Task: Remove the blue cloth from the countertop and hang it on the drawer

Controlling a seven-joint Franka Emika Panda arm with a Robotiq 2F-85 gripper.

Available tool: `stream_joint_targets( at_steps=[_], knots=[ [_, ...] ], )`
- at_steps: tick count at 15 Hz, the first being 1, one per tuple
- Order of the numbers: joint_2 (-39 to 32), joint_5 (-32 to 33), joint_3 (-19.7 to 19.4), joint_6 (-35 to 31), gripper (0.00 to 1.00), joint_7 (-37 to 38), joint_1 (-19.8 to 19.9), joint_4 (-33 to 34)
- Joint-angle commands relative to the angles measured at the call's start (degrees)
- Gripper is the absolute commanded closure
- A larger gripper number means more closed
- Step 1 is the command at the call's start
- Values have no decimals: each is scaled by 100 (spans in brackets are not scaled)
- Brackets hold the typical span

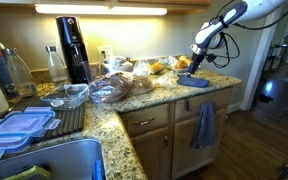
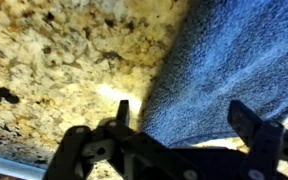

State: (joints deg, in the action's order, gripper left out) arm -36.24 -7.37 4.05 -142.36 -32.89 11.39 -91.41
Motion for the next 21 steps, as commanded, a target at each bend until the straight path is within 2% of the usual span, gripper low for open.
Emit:
stream_joint_targets(
  at_steps=[1,5,6,8,11,17,21],
  knots=[
    [-261,-33,213,-117,0,-214,201,224],
    [-407,-80,298,-75,0,-262,267,297],
    [-405,-96,329,-40,25,-272,292,285],
    [-366,-121,391,-30,32,-293,337,252],
    [-261,-176,462,-62,53,-316,394,161],
    [240,-95,349,-155,91,-104,283,-400],
    [785,-84,289,-478,94,69,189,-1134]
  ],
)
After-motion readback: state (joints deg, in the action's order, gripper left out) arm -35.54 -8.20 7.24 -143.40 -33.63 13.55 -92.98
